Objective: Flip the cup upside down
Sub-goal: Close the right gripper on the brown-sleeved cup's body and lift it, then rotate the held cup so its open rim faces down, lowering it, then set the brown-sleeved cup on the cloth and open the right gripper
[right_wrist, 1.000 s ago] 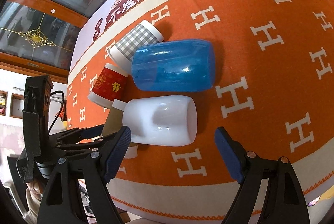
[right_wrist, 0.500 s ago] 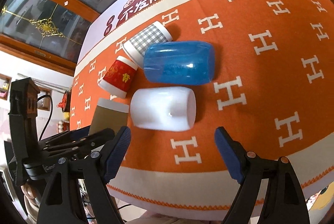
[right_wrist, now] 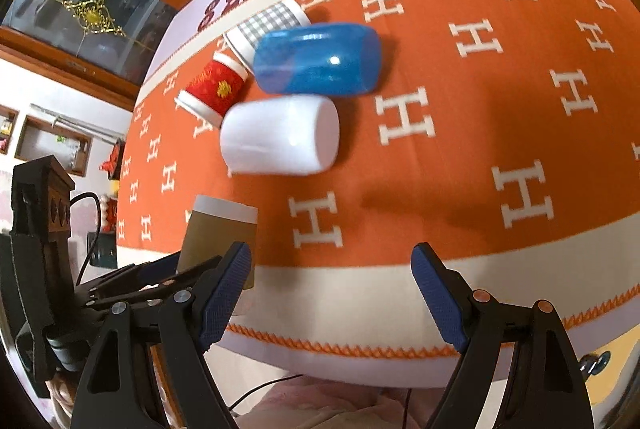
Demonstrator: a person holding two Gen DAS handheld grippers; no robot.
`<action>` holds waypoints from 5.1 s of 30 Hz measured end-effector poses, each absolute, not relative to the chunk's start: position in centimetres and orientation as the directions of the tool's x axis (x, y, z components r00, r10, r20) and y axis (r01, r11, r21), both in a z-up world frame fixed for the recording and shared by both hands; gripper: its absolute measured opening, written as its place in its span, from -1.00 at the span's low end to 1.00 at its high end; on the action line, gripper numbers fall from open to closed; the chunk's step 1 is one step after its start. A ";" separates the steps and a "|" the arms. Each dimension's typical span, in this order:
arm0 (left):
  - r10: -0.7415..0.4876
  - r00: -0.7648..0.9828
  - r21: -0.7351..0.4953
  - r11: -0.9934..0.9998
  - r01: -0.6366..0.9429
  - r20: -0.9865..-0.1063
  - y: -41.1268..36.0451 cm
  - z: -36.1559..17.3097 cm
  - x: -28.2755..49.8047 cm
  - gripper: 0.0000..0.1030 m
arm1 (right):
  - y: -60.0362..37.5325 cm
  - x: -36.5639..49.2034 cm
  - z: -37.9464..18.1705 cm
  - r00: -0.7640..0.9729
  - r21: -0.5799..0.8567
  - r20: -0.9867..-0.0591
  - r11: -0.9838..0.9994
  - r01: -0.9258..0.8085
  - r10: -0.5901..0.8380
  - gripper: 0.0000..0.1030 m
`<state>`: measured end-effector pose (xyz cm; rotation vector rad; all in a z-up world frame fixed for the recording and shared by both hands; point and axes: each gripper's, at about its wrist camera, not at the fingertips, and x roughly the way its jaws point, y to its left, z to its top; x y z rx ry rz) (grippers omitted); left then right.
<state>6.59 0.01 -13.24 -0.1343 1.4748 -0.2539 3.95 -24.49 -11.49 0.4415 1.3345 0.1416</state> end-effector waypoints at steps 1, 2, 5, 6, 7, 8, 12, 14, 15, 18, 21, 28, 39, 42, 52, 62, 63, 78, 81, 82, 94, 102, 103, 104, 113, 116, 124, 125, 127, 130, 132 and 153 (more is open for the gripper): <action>-0.250 0.075 -0.244 0.966 0.079 -0.965 0.0 -13.5 6.3 0.19 | -24.6 3.7 -11.6 0.237 0.388 -0.907 0.910 0.148 0.348 0.63; -0.251 0.074 -0.246 0.967 0.071 -0.965 0.0 -13.7 6.0 0.19 | -24.6 3.5 -11.8 0.235 0.388 -0.907 0.910 0.146 0.349 0.63; -0.253 0.073 -0.250 0.967 0.044 -0.965 0.1 -14.2 5.2 0.19 | -24.6 2.8 -12.2 0.228 0.385 -0.909 0.912 0.139 0.349 0.63; -0.253 0.073 -0.251 0.967 0.036 -0.965 0.0 -14.3 5.1 0.20 | -24.6 2.7 -12.3 0.225 0.385 -0.910 0.912 0.139 0.350 0.63; -0.251 0.071 -0.250 0.968 0.028 -0.965 0.0 -14.5 5.0 0.20 | -24.6 2.5 -12.4 0.223 0.385 -0.910 0.912 0.138 0.351 0.63; -0.250 0.067 -0.249 0.968 0.017 -0.966 0.1 -14.7 4.9 0.20 | -24.6 2.4 -12.4 0.222 0.386 -0.910 0.912 0.137 0.351 0.63; -0.266 0.046 -0.268 0.963 -0.018 -0.963 0.3 -15.5 4.8 0.21 | -24.5 1.9 -12.5 0.224 0.386 -0.909 0.913 0.133 0.352 0.63; -0.268 0.038 -0.269 0.963 -0.017 -0.963 0.3 -15.6 5.1 0.22 | -24.5 1.6 -12.5 0.227 0.387 -0.908 0.913 0.133 0.352 0.63; -0.266 0.040 -0.267 0.964 -0.015 -0.963 0.2 -15.5 5.2 0.22 | -24.4 1.6 -12.4 0.228 0.387 -0.908 0.913 0.132 0.352 0.63; -0.252 0.044 -0.253 0.968 -0.003 -0.967 0.0 -15.3 5.1 0.24 | -24.4 1.4 -12.4 0.229 0.386 -0.908 0.913 0.131 0.351 0.63; -0.255 0.045 -0.256 0.967 -0.004 -0.966 -0.1 -15.3 5.3 0.35 | -24.4 1.3 -12.3 0.230 0.386 -0.908 0.913 0.132 0.351 0.63; -0.255 0.060 -0.255 0.967 0.004 -0.965 0.1 -14.6 5.0 0.39 | -24.6 1.0 -11.9 0.243 0.391 -0.904 0.911 0.133 0.353 0.63; -0.232 0.128 -0.233 0.973 0.008 -0.964 1.8 -10.9 3.0 0.39 | -24.1 1.1 -11.2 0.238 0.425 -0.889 0.898 0.112 0.391 0.63; -0.206 0.157 -0.210 0.978 -0.012 -0.966 3.0 -9.7 2.5 0.39 | -23.5 1.4 -11.1 0.222 0.450 -0.880 0.887 0.101 0.421 0.63; -0.172 0.152 -0.191 0.974 -0.119 -0.973 7.5 -9.7 2.1 0.35 | -21.1 3.0 -11.8 0.124 0.541 -0.840 0.830 0.134 0.528 0.63; -0.118 0.145 -0.138 0.981 -0.138 -0.982 11.5 -10.6 2.5 0.30 | -17.5 5.8 -15.2 0.019 0.553 -0.828 0.813 0.183 0.560 0.63; -0.120 0.139 -0.140 0.980 -0.141 -0.983 11.9 -10.8 2.5 0.30 | -17.1 6.1 -15.5 0.008 0.551 -0.829 0.813 0.185 0.560 0.63; -0.137 0.120 -0.151 0.982 -0.114 -0.983 14.2 -12.6 3.3 0.30 | -14.0 8.0 -18.0 -0.065 0.523 -0.843 0.841 0.140 0.535 0.17; -0.139 0.138 -0.153 0.984 -0.093 -0.981 13.7 -12.4 3.4 0.30 | -13.9 7.6 -16.9 -0.030 0.528 -0.845 0.842 0.115 0.534 0.17; -0.139 0.143 -0.153 0.985 -0.086 -0.980 13.6 -12.3 3.5 0.30 | -14.0 7.4 -16.3 -0.004 0.528 -0.847 0.843 0.103 0.531 0.17; -0.170 0.258 -0.177 0.984 -0.001 -0.951 10.6 -11.4 3.4 0.30 | -13.7 3.1 -10.4 0.549 0.257 -0.781 0.955 -0.150 0.296 0.17; -0.141 0.368 -0.145 0.989 0.019 -0.919 9.9 -12.1 2.8 0.30 | -13.2 0.4 -12.9 0.718 0.140 -0.661 0.975 -0.171 0.220 0.17; -0.140 0.371 -0.142 0.990 0.020 -0.918 9.9 -12.3 2.8 0.30 | -13.0 0.2 -13.4 0.719 0.133 -0.661 0.976 -0.171 0.216 0.16; -0.138 0.374 -0.141 0.990 0.019 -0.917 9.9 -12.5 2.7 0.30 | -13.0 -0.2 -13.4 0.734 0.128 -0.644 0.976 -0.175 0.216 0.17; -0.129 0.386 -0.127 0.991 0.033 -0.913 10.0 -14.0 2.6 0.30 | -11.5 -3.8 -15.1 0.748 0.032 -0.640 0.979 -0.202 0.175 0.18; -0.132 0.379 -0.126 0.991 0.041 -0.916 9.9 -14.4 2.5 0.30 | -11.1 -4.6 -15.7 0.751 0.013 -0.640 0.980 -0.200 0.162 0.18; -0.158 0.356 -0.141 0.987 0.072 -0.921 9.6 -14.8 2.8 0.30 | -11.4 -4.8 -15.6 0.742 0.059 -0.650 0.985 -0.164 0.163 0.60; -0.162 0.349 -0.144 0.987 0.076 -0.923 9.6 -14.8 2.8 0.30 | -11.5 -4.8 -15.5 0.739 0.067 -0.654 0.985 -0.157 0.162 0.60; -0.165 0.341 -0.146 0.986 0.082 -0.925 9.6 -14.8 2.9 0.30 | -11.7 -4.9 -15.1 0.733 0.077 -0.662 0.986 -0.146 0.160 0.60; -0.166 0.330 -0.142 0.985 0.094 -0.929 9.4 -14.7 2.8 0.33 | -11.9 -5.4 -14.6 0.724 0.093 -0.672 0.987 -0.127 0.157 0.60; -0.162 0.315 -0.138 0.986 0.097 -0.935 9.3 -14.7 2.8 0.38 | -12.1 -5.8 -14.1 0.716 0.112 -0.679 0.987 -0.115 0.161 0.60; -0.108 0.345 -0.059 0.987 0.150 -0.932 6.2 -6.9 1.0 0.38 | -15.2 -7.8 -2.0 0.621 0.134 -0.778 0.991 0.011 0.099 0.60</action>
